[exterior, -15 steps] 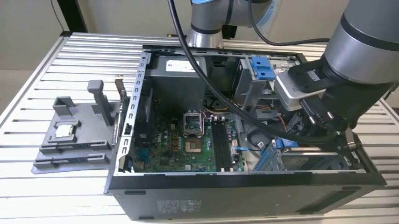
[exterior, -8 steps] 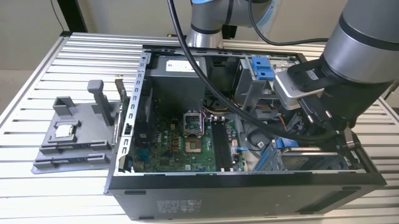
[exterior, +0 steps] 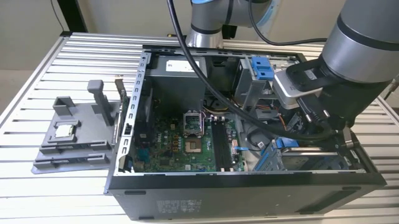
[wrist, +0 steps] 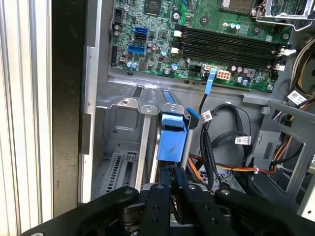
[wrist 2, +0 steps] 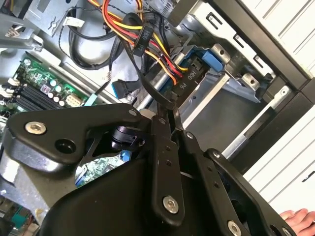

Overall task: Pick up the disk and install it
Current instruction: 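Insert the second disk wire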

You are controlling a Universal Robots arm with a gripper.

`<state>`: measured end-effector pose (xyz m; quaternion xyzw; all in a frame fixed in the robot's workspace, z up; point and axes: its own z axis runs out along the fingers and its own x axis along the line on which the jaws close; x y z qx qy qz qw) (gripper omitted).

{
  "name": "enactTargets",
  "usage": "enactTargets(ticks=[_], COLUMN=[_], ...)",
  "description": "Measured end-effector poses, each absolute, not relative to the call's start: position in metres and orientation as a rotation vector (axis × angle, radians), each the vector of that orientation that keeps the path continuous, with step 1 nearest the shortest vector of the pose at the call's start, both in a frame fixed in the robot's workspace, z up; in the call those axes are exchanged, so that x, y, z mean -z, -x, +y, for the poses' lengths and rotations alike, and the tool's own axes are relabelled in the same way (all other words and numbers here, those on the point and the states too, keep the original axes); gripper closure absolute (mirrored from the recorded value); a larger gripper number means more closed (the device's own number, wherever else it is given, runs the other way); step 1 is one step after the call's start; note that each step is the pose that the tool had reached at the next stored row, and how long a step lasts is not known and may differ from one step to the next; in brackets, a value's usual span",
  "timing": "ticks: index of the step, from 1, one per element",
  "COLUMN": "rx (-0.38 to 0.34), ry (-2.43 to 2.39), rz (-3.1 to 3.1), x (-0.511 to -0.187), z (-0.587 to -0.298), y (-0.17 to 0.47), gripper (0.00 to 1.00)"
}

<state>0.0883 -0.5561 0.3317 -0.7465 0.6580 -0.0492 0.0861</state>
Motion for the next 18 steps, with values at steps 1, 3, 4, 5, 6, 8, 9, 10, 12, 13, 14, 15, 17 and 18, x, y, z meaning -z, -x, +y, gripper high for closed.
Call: enactTargets(ticks=[1,3,4,5,6,8,9,10,12,13,14,15,17,18], rx=[0.147,0.147,0.147,0.148,0.148,0.149,0.150,0.149,0.151,0.151,0.152,0.153,0.154,0.154], ry=[2.224,2.222,2.220,2.219,2.217,2.213,2.212,2.209,2.206,2.203,2.201,2.199,2.197,2.196], rz=[1.962,1.965,1.966,1.969,1.971,1.975,1.978,1.980,1.985,1.988,1.991,1.993,1.996,1.997], x=[-0.332,-0.332,-0.332,-0.332,-0.332,-0.331,-0.330,-0.329,-0.327,-0.325,-0.324,-0.324,-0.322,-0.321], z=[-0.556,-0.557,-0.558,-0.558,-0.558,-0.558,-0.558,-0.558,-0.558,-0.558,-0.558,-0.558,-0.558,-0.558], y=[-0.088,-0.088,-0.088,-0.088,-0.088,-0.088,-0.088,-0.088,-0.088,-0.088,-0.088,-0.088,-0.088,-0.088], gripper=[1.00,1.00,1.00,1.00,1.00,1.00,1.00,1.00,1.00,1.00,1.00,1.00,1.00,1.00])
